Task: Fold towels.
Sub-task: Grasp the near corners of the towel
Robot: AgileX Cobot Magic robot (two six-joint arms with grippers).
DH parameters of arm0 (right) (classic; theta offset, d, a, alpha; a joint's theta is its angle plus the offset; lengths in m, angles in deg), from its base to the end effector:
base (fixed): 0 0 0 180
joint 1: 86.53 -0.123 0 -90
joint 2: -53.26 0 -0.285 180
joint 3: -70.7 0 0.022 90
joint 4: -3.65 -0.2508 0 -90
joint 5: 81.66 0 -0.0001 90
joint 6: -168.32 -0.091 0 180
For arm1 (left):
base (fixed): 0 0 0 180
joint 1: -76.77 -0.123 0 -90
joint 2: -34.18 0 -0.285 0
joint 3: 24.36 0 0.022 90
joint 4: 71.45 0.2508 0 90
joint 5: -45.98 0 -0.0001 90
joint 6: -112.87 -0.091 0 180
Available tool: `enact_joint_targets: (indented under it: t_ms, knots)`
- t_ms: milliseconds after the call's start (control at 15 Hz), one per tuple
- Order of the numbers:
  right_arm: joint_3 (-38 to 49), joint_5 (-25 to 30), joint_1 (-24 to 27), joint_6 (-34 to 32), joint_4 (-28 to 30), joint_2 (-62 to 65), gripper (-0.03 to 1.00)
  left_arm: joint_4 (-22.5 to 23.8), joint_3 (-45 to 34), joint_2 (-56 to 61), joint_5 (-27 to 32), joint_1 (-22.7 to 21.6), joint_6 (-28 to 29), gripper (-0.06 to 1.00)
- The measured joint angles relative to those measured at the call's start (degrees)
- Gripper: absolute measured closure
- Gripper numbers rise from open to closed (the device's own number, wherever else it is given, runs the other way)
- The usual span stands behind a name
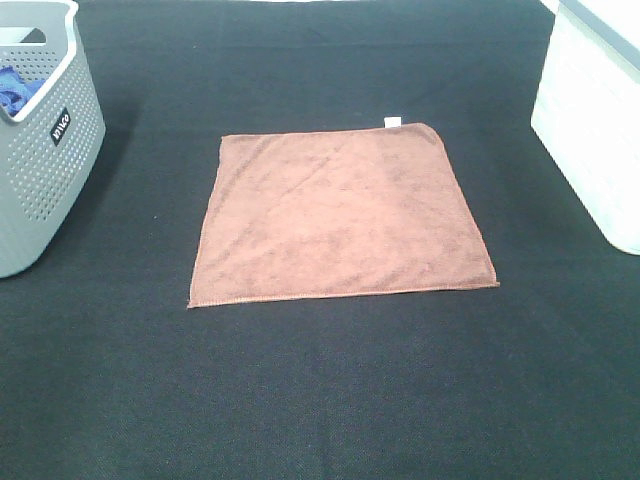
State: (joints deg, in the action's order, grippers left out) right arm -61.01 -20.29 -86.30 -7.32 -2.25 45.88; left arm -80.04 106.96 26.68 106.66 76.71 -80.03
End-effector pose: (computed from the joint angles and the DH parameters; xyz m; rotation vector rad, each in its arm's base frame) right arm -0.0071 0.0082 0.2781 -0.0796 2.0377 0.0730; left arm -0.0058 -0.0119 0.2776 0.2340 2.0172 -0.0369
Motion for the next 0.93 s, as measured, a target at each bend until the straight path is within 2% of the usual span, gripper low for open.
enact_joint_targets:
  t_ms: [800,933]
  knots:
    - [0.00,0.00,0.00,0.00,0.00,0.00,0.16,0.00,0.00,0.00,0.00,0.00,0.00,0.31]
    - [-0.74,-2.18,0.00,0.00,-0.46,-2.29,0.16,0.00,0.34,0.00,-0.63,0.00,0.00,0.35]
